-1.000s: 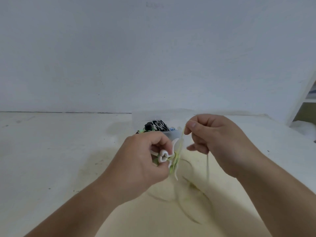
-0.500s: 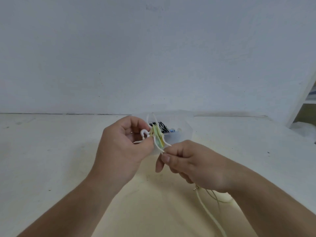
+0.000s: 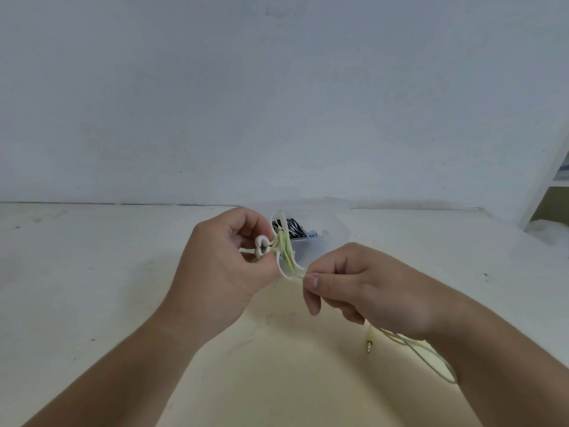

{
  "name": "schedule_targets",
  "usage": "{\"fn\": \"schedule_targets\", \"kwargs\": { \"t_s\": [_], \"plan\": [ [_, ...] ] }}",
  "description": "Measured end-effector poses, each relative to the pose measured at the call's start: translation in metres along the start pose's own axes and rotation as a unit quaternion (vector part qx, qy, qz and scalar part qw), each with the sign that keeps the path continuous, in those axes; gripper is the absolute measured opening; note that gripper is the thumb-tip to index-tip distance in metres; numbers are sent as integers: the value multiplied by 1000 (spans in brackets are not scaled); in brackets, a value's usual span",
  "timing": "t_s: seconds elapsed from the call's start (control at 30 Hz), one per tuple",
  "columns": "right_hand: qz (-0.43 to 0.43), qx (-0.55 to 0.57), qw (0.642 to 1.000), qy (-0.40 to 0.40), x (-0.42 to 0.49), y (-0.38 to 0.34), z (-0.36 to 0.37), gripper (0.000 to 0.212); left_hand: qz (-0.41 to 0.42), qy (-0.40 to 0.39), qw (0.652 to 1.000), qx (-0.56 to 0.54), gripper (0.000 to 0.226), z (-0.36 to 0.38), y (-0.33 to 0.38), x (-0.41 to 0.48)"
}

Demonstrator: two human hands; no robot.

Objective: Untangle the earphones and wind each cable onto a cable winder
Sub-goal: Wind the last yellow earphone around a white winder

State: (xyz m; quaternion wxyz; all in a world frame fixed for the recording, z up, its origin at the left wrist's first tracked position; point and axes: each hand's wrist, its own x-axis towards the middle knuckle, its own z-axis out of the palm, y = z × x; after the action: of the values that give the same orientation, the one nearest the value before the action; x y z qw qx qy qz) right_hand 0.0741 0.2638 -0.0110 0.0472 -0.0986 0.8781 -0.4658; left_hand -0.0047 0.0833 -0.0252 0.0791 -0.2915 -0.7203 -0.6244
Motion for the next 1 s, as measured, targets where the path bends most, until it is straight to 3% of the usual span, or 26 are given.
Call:
{"fn": "schedule_targets", "kwargs": {
  "t_s": [0.1,0.23,0.33,0.47,0.53,0.73,0.87,1.0],
  "plan": [
    [0,2,1000,-12,-1,-3,1,35,5,-8,1000,20,32,0,0,-1],
    [4,8,1000,-13,-1,-5,2,35,10,12,1000,23,19,1,0,-2],
    [-11,7,1000,-24,-2,-7,7,36,33,51,994,88,18,5,-2,-5],
    [-27,-10,999,-37,-5,-13,9,32,64,49,987,138,29,10,-3,-9],
    [-47,-10,999,-2,-6,-14,4,31,89,28,982,165,32,9,-3,-9],
    [-67,-51,975,206,-10,-10,-14,24,109,-52,972,203,33,9,0,-11],
    [-54,-103,959,257,-7,-3,-16,19,65,-92,980,164,33,9,2,-14],
    [-30,-128,956,263,-1,6,-18,20,34,-129,990,48,29,9,7,-13]
  ]
}}
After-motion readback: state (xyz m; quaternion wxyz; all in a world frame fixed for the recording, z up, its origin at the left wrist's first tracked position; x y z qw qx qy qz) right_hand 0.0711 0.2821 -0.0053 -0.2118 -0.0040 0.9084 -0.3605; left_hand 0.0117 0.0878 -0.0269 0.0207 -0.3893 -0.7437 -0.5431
